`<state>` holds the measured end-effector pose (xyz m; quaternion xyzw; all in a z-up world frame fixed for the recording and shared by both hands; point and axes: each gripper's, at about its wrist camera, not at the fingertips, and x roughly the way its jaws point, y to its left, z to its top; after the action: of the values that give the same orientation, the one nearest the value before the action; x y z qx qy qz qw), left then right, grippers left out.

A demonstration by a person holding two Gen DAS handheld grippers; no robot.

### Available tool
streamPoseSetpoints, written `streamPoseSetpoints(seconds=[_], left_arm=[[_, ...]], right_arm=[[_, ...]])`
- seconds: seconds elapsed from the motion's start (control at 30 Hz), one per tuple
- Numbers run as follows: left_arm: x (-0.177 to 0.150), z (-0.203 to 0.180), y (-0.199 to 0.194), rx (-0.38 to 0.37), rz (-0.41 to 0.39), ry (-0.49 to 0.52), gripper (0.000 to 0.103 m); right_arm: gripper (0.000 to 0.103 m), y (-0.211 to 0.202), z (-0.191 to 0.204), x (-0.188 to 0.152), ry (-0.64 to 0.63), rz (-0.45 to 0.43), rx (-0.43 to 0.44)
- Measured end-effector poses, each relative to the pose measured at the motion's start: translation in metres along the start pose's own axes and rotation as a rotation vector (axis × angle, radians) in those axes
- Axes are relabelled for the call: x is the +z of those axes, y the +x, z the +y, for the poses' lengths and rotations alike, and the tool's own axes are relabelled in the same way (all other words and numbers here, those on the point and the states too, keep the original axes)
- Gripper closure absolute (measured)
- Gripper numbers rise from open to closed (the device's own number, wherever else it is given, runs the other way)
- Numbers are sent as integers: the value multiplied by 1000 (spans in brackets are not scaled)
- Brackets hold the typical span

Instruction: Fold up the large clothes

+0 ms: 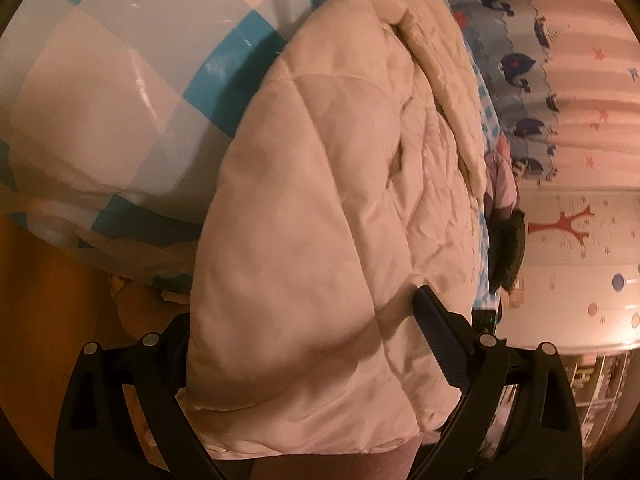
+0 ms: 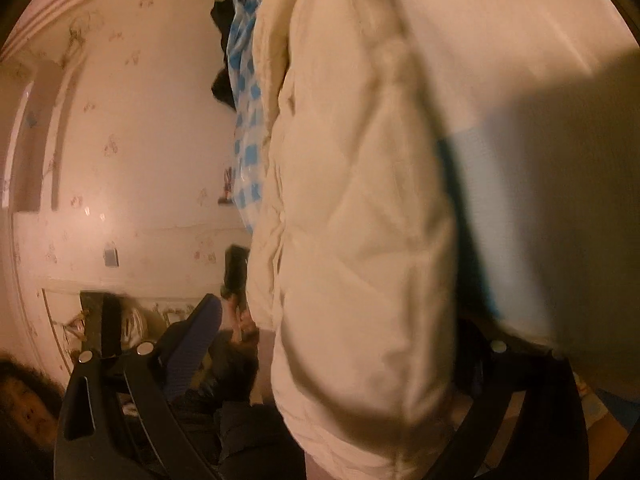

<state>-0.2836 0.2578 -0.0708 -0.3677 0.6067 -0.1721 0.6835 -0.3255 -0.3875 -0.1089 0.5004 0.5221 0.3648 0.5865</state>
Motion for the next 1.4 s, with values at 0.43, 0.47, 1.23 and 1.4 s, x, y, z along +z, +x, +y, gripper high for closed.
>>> streamPoseSetpoints(seconds=[0.43,0.47,1.23,1.4], left_arm=[[-3,-43,0,127,20,124,91],[-4,-46,-7,105,9,124,91],[-45,31,-43,-146,140,127,21],[-32,31,-19,-154,166,129,17]], right_arm=[[87,-7,36,-22,-136,-176,17],[87,-10,42,-23,-147,-186,24],[38,-58,17,-96,-116,-34,30],[34,-56,-10,-80,-61,-41,42]])
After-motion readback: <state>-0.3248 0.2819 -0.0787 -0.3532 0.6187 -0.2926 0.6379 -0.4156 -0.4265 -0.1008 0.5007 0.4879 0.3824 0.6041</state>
